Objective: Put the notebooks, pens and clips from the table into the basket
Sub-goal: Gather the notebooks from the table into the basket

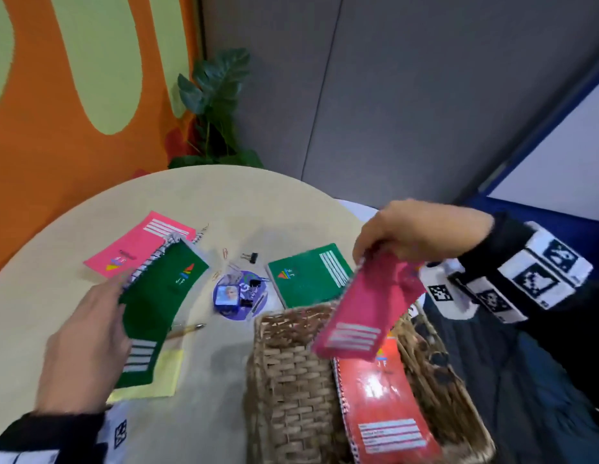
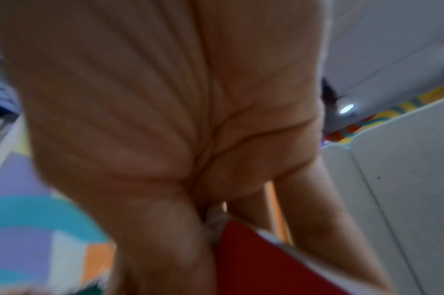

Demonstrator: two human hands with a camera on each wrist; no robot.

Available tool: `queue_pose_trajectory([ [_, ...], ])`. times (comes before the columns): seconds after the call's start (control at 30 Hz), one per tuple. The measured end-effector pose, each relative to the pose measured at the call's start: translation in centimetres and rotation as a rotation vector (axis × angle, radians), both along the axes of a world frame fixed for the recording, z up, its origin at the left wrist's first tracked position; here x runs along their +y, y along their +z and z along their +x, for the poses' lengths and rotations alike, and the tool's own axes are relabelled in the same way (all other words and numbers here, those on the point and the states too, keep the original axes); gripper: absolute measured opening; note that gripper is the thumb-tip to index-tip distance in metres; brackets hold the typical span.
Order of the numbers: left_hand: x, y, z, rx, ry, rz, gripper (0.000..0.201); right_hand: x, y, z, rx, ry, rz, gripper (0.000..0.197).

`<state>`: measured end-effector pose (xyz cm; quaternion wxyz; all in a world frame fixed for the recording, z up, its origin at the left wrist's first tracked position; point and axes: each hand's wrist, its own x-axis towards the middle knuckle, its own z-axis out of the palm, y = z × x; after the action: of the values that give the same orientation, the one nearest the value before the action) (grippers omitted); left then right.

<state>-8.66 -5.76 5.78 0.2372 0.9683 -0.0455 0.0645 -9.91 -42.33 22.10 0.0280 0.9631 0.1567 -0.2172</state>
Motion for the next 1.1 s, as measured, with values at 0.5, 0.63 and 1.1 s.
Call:
queue_pose_trajectory([
  [0.5, -2.0, 4.2, -7.7, 0.116, 0.019, -0.620, 0.037, 2.8, -21.7, -1.9, 0.359, 0.271, -0.263, 0.036],
  [0.63, -3.9, 4.3, -8.5, 0.351, -0.069, -0.863, 0.035, 2.1, -23.0, -2.8, 0.256, 0.360, -0.333, 0.037],
  [1.1, -19.0, 1.3, -8.2, 0.785, -0.449, -0.860, 0.036, -5.9, -15.1, -11.7, 0.291, -1.158, 1.815, 0.075],
])
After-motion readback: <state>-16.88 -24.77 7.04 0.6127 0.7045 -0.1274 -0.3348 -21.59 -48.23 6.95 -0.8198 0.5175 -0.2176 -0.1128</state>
